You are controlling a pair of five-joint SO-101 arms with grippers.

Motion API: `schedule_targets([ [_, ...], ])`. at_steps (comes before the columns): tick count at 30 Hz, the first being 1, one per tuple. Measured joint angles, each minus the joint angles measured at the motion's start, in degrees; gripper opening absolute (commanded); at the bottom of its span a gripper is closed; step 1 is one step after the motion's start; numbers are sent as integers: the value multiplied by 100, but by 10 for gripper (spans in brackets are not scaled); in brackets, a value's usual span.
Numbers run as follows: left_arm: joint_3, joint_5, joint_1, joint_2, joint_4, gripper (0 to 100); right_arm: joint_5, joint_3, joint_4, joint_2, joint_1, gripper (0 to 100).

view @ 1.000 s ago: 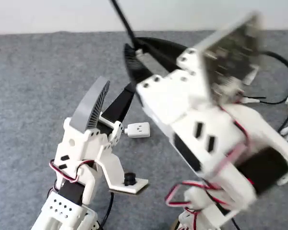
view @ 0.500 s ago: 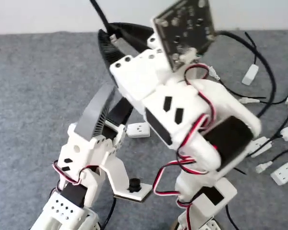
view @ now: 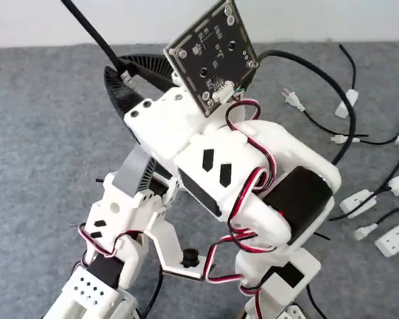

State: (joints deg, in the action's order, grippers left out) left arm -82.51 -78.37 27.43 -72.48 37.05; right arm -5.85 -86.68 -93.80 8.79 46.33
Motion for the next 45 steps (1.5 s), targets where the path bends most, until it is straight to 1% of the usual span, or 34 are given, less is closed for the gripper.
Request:
schedule_targets([
  [5, 0, -9, -176, 0, 0, 397, 0, 0, -273, 0, 9, 8],
  [11, 0, -9, -431, 9, 0, 397, 0, 0, -290, -141, 9, 8],
  [17, 0, -9, -563, 0, 0, 397, 0, 0, -659, -343, 9, 8],
  [29, 0, -9, -897, 0, 0, 397, -123, 0, -686, -563, 9, 8],
  [33, 0, -9, -914, 0, 0, 397, -141, 9, -686, -563, 9, 8],
  [35, 0, -9, -914, 0, 0, 397, -141, 202, -686, -571, 9, 8],
  [40, 0, -9, -1160, 9, 0, 397, -158, 914, -686, -897, -26, 8],
  [45, 0, -9, -1204, 9, 0, 397, -158, 1371, -686, -1231, -62, 8],
])
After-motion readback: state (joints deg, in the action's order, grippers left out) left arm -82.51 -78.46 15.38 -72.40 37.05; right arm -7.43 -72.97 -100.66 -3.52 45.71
